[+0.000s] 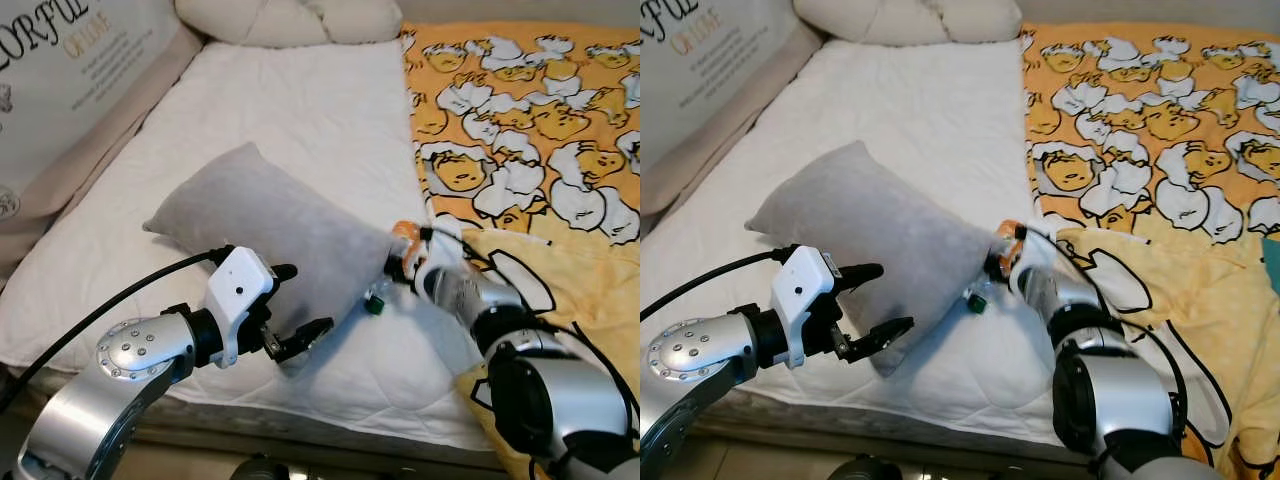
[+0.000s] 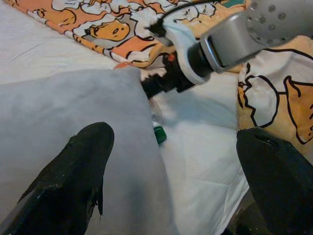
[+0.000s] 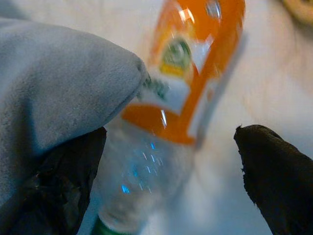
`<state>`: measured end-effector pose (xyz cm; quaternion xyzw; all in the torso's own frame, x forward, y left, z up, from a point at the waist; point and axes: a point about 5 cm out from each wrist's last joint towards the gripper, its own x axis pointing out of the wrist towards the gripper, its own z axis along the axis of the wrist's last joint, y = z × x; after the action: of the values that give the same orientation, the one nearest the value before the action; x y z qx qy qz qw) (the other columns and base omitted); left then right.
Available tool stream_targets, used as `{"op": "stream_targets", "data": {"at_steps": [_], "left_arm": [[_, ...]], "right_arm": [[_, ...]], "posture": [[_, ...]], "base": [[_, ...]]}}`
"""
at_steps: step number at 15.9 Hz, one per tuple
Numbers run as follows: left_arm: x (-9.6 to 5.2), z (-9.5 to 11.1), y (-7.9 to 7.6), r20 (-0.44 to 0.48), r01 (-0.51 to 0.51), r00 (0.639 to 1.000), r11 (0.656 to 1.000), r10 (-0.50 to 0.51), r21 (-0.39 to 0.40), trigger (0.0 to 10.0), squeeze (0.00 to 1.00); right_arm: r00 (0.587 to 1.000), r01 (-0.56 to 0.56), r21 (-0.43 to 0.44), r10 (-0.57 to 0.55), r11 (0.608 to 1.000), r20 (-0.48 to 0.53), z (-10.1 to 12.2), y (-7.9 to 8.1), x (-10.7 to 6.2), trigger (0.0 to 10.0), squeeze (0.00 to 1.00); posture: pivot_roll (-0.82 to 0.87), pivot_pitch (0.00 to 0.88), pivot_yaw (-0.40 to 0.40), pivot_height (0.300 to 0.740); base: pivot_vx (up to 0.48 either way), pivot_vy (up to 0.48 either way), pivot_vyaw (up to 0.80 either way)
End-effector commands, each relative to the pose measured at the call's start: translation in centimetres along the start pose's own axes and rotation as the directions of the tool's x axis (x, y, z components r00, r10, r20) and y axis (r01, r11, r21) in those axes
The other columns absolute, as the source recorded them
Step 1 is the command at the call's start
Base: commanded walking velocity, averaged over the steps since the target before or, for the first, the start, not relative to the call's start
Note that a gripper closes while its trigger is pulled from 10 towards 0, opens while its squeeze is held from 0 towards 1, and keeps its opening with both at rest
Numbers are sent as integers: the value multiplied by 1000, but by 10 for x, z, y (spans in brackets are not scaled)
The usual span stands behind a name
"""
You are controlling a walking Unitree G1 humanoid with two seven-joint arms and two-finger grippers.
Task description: Clean up the room
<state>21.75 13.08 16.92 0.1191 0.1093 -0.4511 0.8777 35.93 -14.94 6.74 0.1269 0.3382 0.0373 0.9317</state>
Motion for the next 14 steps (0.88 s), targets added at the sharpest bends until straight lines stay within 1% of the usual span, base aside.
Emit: {"op": "stream_targets", "data": {"at_steps": [1, 3, 6, 7, 8, 9, 11, 13, 14], "left_arm": [[-4, 2, -1, -4, 5, 1000, 1000, -5, 4, 10000, 0], [-3, 1, -1, -6, 2, 1000, 1000, -2, 1, 10000, 0], [-1, 1, -1, -7, 8, 1000, 1000, -8, 2, 10000, 0], [0, 2, -1, -7, 14, 1000, 1000, -14, 4, 10000, 0], [0, 3, -2, -8, 23, 1000, 1000, -23, 12, 10000, 0], [0, 4, -2, -7, 28, 1000, 999, -28, 15, 10000, 0], [-1, 6, -4, -8, 36, 999, 999, -36, 24, 10000, 0], [-1, 7, -5, -7, 38, 999, 999, -38, 31, 10000, 0], [-1, 9, -5, -8, 38, 999, 999, -38, 37, 10000, 0]], "right_arm": [[1000, -12, 12, 12, 1000, 18, 7, 5, 0, 10000, 0], [999, -26, 18, 25, 1000, 24, 10, 7, 0, 10000, 0], [999, -28, -3, 28, 1000, -42, -5, 8, 2, 10000, 0], [998, -20, -5, 20, 1000, -52, -8, 9, 2, 10000, 0], [998, 4, -33, -6, 999, -57, -13, 9, 4, 10000, 0], [998, 17, -38, -19, 999, -55, -15, 10, 4, 10000, 0], [999, 31, -24, -32, 999, -33, -12, 12, 5, 10000, 0], [999, 35, -6, -35, 999, -28, -14, 14, 5, 10000, 0], [999, 29, 35, -28, 999, -25, -16, 16, 6, 10000, 0]], "posture": [[138, 95, 39, 740], [136, 88, 34, 740], [134, 86, 42, 740], [138, 87, 48, 740], [144, 93, 52, 740], [152, 99, 57, 740], [164, 112, 56, 740], [194, 133, 52, 740], [213, 142, 53, 740]], "base": [[0, 0, 0], [0, 0, 0], [0, 0, 0], [0, 0, 0], [0, 0, 0], [0, 0, 0], [0, 0, 0], [0, 0, 0], [0, 0, 0]]}}
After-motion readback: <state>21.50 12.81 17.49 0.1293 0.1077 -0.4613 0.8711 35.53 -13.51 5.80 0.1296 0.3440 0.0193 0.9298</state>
